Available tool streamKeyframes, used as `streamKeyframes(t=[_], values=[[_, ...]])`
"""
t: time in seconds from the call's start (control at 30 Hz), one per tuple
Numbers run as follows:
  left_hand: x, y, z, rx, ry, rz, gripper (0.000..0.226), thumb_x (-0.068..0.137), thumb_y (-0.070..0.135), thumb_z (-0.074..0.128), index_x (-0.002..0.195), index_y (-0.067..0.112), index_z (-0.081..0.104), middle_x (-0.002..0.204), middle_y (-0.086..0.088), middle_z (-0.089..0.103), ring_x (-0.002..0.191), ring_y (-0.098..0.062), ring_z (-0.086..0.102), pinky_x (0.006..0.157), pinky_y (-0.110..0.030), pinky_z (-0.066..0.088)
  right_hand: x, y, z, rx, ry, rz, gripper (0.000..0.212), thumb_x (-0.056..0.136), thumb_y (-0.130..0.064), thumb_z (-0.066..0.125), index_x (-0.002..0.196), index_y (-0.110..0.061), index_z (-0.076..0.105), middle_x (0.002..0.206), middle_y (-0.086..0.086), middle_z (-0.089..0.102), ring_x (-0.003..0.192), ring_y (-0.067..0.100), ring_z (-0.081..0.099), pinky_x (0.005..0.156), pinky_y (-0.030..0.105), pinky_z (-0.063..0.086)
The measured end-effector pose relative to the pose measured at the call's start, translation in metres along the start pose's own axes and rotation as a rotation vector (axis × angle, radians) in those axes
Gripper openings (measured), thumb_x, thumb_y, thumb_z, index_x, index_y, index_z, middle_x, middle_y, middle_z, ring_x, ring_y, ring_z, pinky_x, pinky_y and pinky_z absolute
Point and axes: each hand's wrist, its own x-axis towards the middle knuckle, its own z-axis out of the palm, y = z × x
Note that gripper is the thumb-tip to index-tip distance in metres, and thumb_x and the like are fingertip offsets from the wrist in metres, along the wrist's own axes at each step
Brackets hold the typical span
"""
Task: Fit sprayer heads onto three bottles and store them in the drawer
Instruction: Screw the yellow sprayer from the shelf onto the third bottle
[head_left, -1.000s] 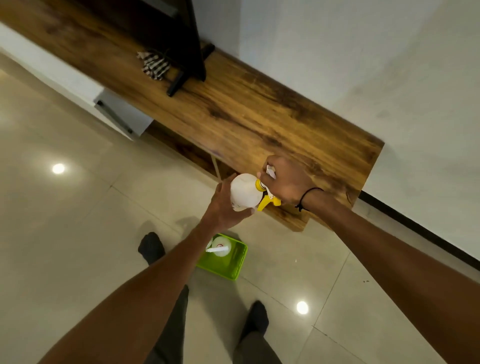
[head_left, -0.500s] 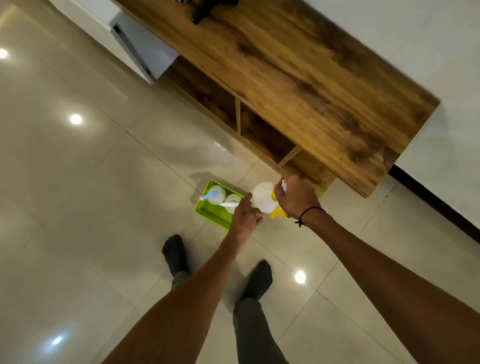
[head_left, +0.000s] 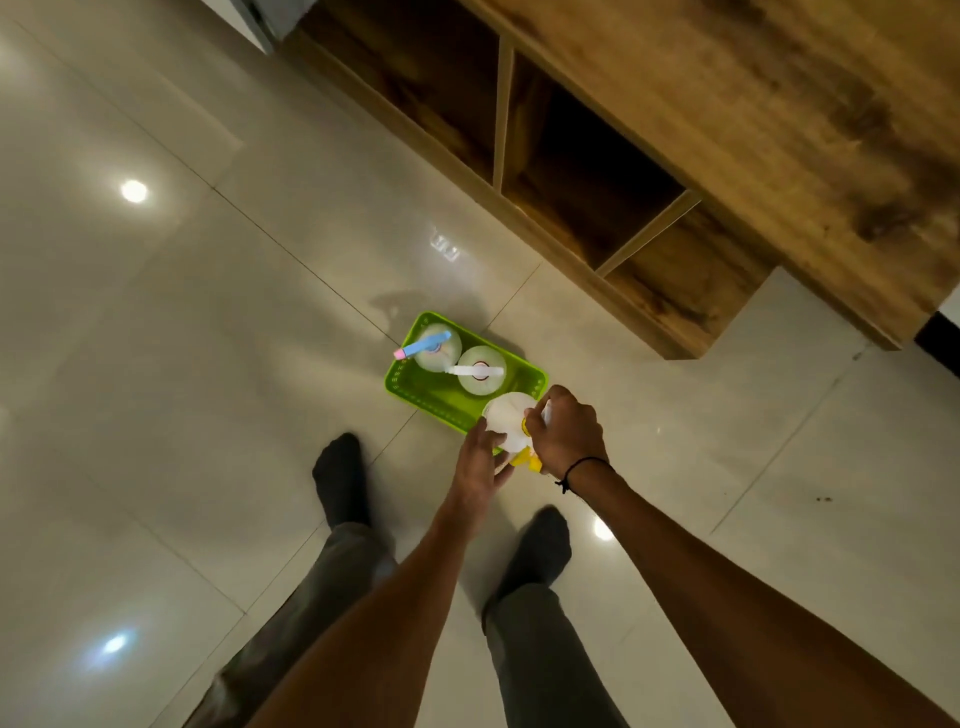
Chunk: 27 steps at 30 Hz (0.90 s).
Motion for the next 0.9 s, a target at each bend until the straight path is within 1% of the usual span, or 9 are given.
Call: streamKeyframes(t=[0.1, 0.2, 0.3, 0.4, 0.47, 0.53, 0.6, 0.77, 0.9], values=[[0.021, -0.006, -0.006, -0.032, -0.002, -0.016, 0.031, 0.112, 0.025, 0.044, 0.142, 0.020, 0.052, 0.107, 0.011, 0.062, 0.109, -0.015, 0.065, 0.090, -0.032, 0.057, 0.014, 0.008, 0.026, 0.047, -0.013, 0.034, 0.031, 0.099, -0.034, 0.062, 0.121, -0.012, 0.058, 0.125, 0.022, 0.062, 0.118, 0.044, 0.059, 0.097, 0.049, 0.055], [0.037, -0.010, -0.011, -0.007, 0.004, 0.017, 0.021, 0.111, 0.032, 0.046, 0.128, 0.027, 0.059, 0.100, 0.016, 0.067, 0.089, -0.004, 0.069, 0.059, -0.023, 0.061, 0.026, 0.012, 0.047, 0.091, -0.018, 0.066, 0.033, 0.098, -0.033, 0.064, 0.124, -0.014, 0.058, 0.127, 0.023, 0.058, 0.117, 0.045, 0.061, 0.092, 0.057, 0.059], [0.051, -0.011, -0.020, 0.000, -0.021, 0.011, 0.038, 0.111, 0.046, 0.041, 0.140, 0.027, 0.059, 0.109, 0.015, 0.072, 0.099, -0.005, 0.070, 0.059, -0.022, 0.061, 0.036, 0.012, 0.065, 0.077, 0.006, 0.075, 0.034, 0.097, -0.033, 0.065, 0.123, -0.012, 0.059, 0.126, 0.022, 0.061, 0.120, 0.044, 0.061, 0.096, 0.048, 0.058], [0.062, -0.012, -0.031, -0.002, -0.023, 0.037, 0.041, 0.109, 0.061, 0.035, 0.137, 0.035, 0.053, 0.105, 0.028, 0.065, 0.098, 0.003, 0.066, 0.060, -0.021, 0.061, 0.047, 0.009, 0.077, 0.078, 0.031, 0.087, 0.036, 0.096, -0.033, 0.067, 0.122, -0.008, 0.060, 0.124, 0.021, 0.067, 0.119, 0.043, 0.063, 0.097, 0.044, 0.056], [0.069, -0.010, -0.036, -0.011, -0.027, 0.040, 0.056, 0.107, 0.067, 0.031, 0.148, 0.033, 0.047, 0.118, 0.023, 0.065, 0.101, 0.002, 0.065, 0.067, -0.025, 0.062, 0.057, 0.008, 0.085, 0.102, 0.040, 0.113, 0.038, 0.096, -0.034, 0.068, 0.121, -0.006, 0.061, 0.123, 0.021, 0.069, 0.118, 0.044, 0.064, 0.098, 0.047, 0.056], [0.074, -0.006, -0.039, -0.010, -0.025, 0.003, 0.074, 0.105, 0.072, 0.027, 0.161, 0.025, 0.039, 0.150, 0.005, 0.055, 0.125, -0.012, 0.061, 0.089, -0.035, 0.061, 0.065, 0.007, 0.092, 0.149, 0.045, 0.142, 0.041, 0.095, -0.035, 0.070, 0.120, -0.004, 0.060, 0.122, 0.021, 0.069, 0.115, 0.044, 0.067, 0.099, 0.050, 0.056], [0.078, -0.004, -0.043, 0.003, -0.022, -0.019, 0.081, 0.102, 0.076, 0.026, 0.164, 0.024, 0.037, 0.163, -0.004, 0.047, 0.142, -0.022, 0.054, 0.104, -0.042, 0.054, 0.070, 0.006, 0.100, 0.206, 0.042, 0.163, 0.047, 0.093, -0.037, 0.074, 0.120, -0.002, 0.058, 0.120, 0.019, 0.069, 0.109, 0.045, 0.071, 0.097, 0.054, 0.057], [0.083, -0.003, -0.046, 0.032, 0.009, -0.019, 0.079, 0.103, 0.075, 0.023, 0.155, 0.022, 0.051, 0.154, -0.010, 0.058, 0.135, -0.024, 0.060, 0.108, -0.046, 0.053, 0.072, 0.006, 0.111, 0.272, 0.060, 0.183, 0.067, 0.088, -0.053, 0.076, 0.125, -0.001, 0.053, 0.119, 0.020, 0.070, 0.110, 0.045, 0.071, 0.093, 0.057, 0.059], [0.086, 0.000, -0.053, 0.005, 0.094, 0.006, 0.072, 0.106, 0.068, 0.029, 0.150, 0.016, 0.054, 0.147, -0.016, 0.061, 0.135, -0.030, 0.059, 0.113, -0.055, 0.051, 0.077, 0.017, 0.106, 0.268, 0.222, 0.288, 0.068, 0.098, -0.067, 0.046, 0.129, -0.007, 0.049, 0.123, 0.022, 0.068, 0.114, 0.046, 0.067, 0.095, 0.054, 0.057]])
